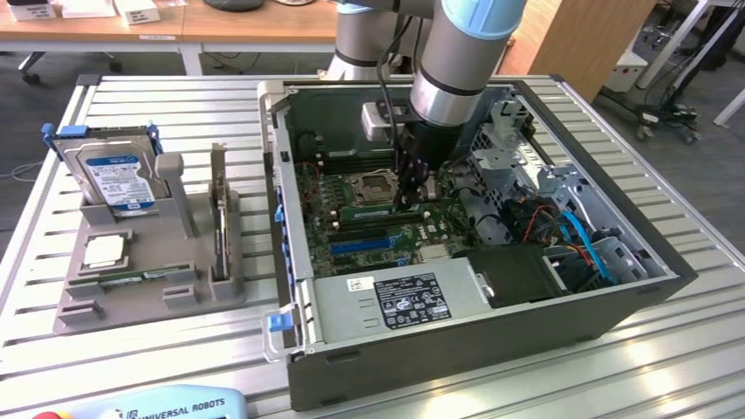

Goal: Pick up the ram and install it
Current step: 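Insert the ram into the slot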

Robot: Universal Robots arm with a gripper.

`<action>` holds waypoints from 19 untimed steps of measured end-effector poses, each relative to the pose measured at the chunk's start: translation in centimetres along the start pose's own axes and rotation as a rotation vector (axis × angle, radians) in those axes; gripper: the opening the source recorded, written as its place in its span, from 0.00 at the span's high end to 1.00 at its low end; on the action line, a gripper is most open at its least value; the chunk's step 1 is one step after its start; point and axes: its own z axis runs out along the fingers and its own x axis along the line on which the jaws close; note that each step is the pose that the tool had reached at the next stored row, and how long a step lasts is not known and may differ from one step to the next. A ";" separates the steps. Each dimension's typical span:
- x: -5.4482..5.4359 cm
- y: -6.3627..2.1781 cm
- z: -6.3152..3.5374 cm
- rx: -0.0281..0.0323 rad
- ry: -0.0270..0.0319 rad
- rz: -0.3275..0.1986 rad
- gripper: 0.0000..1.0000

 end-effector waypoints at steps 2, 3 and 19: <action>0.0 0.00 0.04 0.0002 -0.0005 0.000 0.89; 0.0 -0.01 0.06 0.0001 -0.0006 0.000 0.89; 0.0 -0.28 0.19 0.0001 -0.0006 0.000 0.89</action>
